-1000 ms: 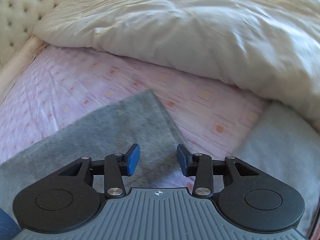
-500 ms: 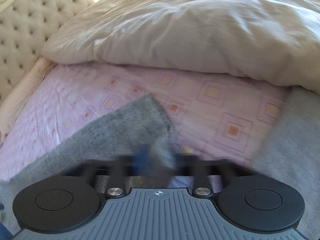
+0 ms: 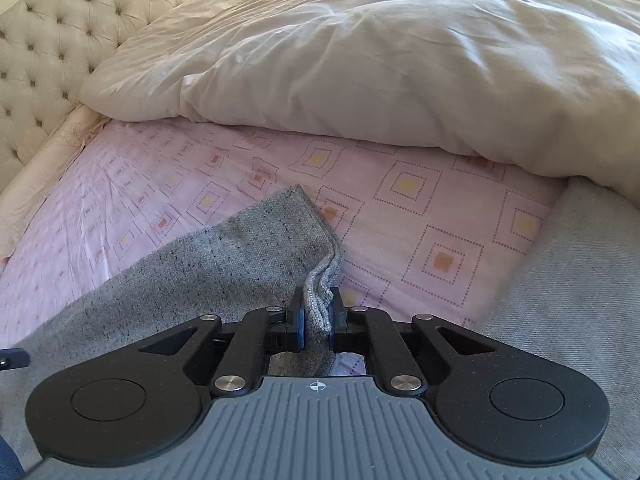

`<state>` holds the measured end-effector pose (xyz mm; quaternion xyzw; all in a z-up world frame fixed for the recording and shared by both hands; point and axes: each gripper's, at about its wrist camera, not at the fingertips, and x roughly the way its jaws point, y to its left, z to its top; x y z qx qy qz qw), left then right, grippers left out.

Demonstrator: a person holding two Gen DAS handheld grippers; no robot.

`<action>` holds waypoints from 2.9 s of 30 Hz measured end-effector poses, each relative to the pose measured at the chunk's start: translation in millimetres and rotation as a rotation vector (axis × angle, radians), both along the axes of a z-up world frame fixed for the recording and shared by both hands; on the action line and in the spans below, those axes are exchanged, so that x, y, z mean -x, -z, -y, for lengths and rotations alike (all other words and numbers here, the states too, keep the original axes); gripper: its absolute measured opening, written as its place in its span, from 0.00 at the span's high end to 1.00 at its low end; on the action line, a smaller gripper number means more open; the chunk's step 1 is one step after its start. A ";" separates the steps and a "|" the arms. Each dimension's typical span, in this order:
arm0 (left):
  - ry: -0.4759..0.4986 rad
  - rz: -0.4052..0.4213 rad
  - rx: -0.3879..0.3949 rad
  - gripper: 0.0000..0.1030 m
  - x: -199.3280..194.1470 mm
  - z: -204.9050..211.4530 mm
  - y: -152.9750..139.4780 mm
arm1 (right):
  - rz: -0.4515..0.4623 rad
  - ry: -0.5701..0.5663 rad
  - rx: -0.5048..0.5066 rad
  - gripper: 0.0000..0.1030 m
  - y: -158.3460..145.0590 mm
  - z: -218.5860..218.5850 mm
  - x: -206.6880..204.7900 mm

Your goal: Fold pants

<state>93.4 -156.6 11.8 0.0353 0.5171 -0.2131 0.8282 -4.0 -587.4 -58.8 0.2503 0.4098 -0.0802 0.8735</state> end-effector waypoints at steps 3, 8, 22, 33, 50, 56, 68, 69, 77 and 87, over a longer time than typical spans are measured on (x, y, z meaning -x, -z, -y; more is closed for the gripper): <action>0.027 -0.036 0.015 0.57 -9.8 23.3 10.4 | 0.005 -0.013 0.007 0.90 -1.0 -2.8 1.2; 0.079 -0.035 -0.092 0.57 -18.8 61.1 40.8 | 0.020 -0.012 -0.011 0.90 -0.6 1.6 8.6; 0.025 0.087 -0.039 0.53 -14.0 23.5 0.9 | 0.192 -0.111 0.214 0.78 -47.2 -24.5 21.3; 0.001 -0.130 0.060 0.56 11.1 -8.6 39.5 | 0.256 -0.833 0.056 0.62 -48.5 -124.3 -91.5; 0.034 -0.016 0.099 0.56 4.0 -24.1 -0.9 | 0.107 -1.269 0.038 0.92 -39.0 -183.4 -78.3; -0.002 0.007 0.109 0.55 -27.2 -10.0 -11.3 | 0.089 -1.237 0.007 0.92 -34.1 -186.7 -88.7; -0.128 -0.031 -0.090 0.61 -70.5 24.9 35.8 | 0.245 -0.802 0.171 0.77 -45.9 -143.7 -92.6; -0.157 -0.033 -0.083 0.61 -75.2 21.6 33.2 | 0.251 -0.733 0.156 0.76 -49.9 -129.0 -89.1; -0.053 -0.057 0.050 0.59 -33.6 6.8 -5.3 | 0.154 -0.345 0.085 0.62 -52.3 -15.1 -23.4; 0.082 -0.116 -0.011 0.59 -8.5 57.4 26.9 | 0.086 -0.159 -0.169 0.46 3.2 32.4 16.4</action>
